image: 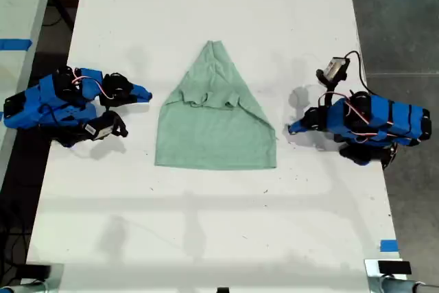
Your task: Fold t shirt
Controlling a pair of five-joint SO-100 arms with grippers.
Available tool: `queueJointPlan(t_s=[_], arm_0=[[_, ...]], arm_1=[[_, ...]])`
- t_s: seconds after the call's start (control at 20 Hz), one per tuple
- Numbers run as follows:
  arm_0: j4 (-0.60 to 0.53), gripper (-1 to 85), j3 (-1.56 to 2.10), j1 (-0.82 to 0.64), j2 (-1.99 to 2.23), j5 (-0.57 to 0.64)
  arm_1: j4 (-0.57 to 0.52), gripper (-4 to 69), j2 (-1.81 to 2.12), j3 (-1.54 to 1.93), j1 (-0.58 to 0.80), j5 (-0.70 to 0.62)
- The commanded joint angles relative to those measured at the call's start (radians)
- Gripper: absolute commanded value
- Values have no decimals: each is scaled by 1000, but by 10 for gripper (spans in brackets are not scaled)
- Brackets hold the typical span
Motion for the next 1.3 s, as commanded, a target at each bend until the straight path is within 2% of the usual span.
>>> queueJointPlan(t_s=[0.0,1.25], arm_0=[[5,1,-2,-11,5,-2],[-2,1,0,3,5,2]], arm_1=[[-14,76,6,41,8,11],[-14,76,6,41,8,3]])
